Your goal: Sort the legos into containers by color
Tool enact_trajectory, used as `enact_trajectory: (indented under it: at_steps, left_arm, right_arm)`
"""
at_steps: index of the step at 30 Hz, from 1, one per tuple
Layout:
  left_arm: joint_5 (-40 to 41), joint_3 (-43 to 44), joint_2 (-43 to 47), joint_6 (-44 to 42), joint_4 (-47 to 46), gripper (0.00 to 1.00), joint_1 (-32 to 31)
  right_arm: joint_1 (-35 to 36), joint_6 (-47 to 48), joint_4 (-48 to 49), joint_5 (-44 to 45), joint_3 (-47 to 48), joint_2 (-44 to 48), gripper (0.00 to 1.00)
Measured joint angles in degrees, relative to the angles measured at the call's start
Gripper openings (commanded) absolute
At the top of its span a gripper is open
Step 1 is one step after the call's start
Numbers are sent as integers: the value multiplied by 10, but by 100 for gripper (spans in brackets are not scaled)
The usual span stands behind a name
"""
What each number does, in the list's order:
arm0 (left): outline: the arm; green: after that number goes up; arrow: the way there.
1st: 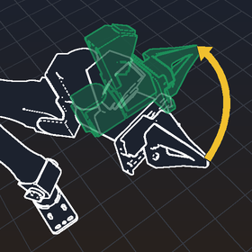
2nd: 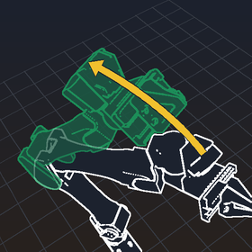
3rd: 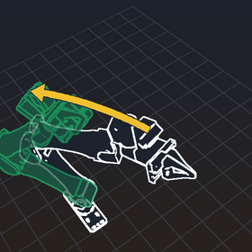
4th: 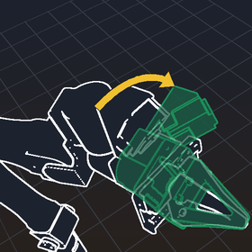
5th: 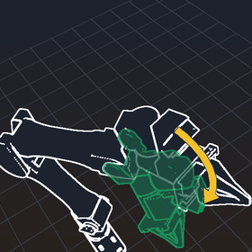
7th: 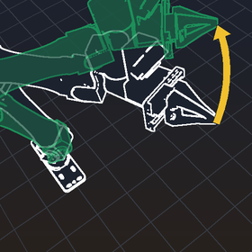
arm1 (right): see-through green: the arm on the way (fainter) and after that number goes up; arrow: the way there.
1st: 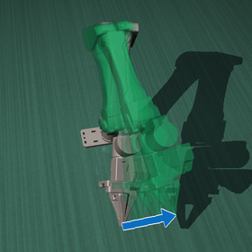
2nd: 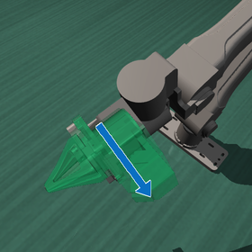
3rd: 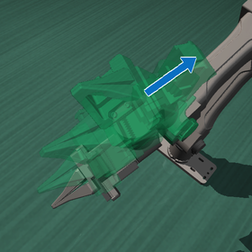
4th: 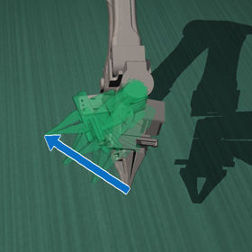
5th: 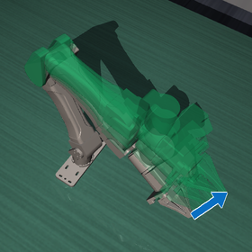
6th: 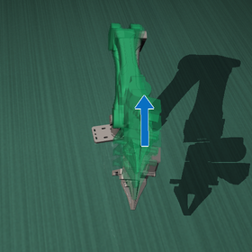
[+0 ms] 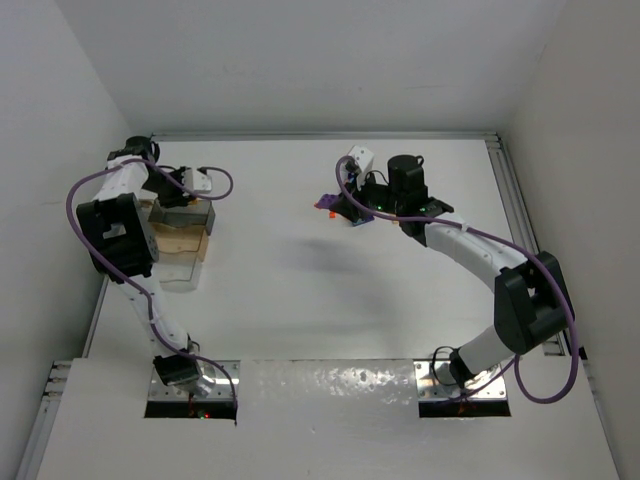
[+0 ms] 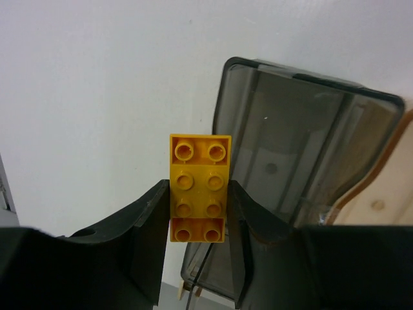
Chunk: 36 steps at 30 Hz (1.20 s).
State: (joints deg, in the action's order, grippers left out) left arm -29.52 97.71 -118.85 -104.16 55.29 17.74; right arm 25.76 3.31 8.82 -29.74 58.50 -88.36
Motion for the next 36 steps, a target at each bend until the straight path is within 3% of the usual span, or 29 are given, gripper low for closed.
enact_trajectory:
  at_steps: [12, 18, 24, 36]
  left_arm:
    - [2, 0, -2, 4, -19, 0, 0]
    - [-38, 0, 16, -45, 37, 0, 2]
    - [-21, -22, 42, -75, 81, 0, 2]
    - [-9, -30, 21, -78, 37, 0, -10]
  right_arm:
    - [0, 9, -13, 2, 2, 0, 0]
    - [0, 15, -25, 5, 2, 0, 0]
    - [0, 16, -29, 7, 2, 0, 0]
    - [0, 16, -29, 12, 2, 0, 0]
